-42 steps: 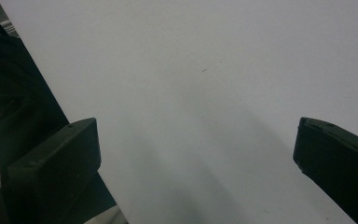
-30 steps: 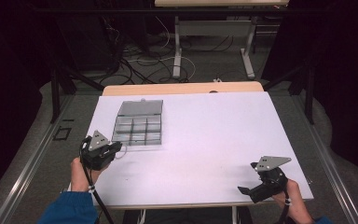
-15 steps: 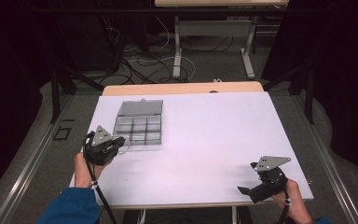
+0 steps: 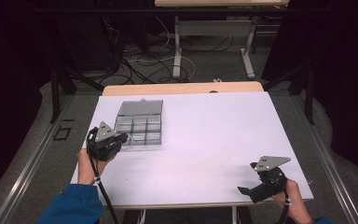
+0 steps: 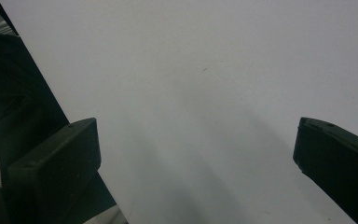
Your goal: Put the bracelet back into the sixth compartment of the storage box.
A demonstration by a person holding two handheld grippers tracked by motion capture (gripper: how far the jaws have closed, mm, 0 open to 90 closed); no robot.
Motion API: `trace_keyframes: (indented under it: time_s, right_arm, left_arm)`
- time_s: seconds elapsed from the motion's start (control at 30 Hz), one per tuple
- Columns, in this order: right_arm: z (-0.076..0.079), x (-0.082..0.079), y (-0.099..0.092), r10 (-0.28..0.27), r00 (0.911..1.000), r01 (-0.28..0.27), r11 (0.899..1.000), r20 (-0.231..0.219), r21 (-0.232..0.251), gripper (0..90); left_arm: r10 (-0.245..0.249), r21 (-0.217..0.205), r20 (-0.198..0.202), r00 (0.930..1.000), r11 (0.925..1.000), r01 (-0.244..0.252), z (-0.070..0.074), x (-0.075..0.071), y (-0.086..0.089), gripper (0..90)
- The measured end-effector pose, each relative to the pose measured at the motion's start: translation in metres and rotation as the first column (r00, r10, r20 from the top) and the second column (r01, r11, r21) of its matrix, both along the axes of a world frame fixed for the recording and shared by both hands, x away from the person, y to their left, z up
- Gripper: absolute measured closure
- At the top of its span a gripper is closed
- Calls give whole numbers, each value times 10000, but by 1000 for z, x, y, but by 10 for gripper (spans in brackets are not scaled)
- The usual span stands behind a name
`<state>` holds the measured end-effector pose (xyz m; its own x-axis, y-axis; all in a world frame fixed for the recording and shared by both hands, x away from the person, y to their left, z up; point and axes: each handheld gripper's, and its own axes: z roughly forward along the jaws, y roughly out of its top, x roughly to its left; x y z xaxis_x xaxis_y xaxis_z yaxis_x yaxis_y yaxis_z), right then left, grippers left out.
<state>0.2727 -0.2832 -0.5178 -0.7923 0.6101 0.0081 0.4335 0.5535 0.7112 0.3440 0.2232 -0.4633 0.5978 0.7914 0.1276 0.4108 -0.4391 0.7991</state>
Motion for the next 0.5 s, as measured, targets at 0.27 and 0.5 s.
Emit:
trace_keyframes:
  time_s: [0.27,0.5]
  right_arm:
    - [-1,0,0,-23,10000,22,9999,62,114,0]
    - [0,0,0,-6,10000,6,10000,51,20,0]
  left_arm:
    - [-37,-3,68,10000,10000,37,1,5,-4,865]
    - [-137,69,133,9998,9999,136,3,11,-8,865]
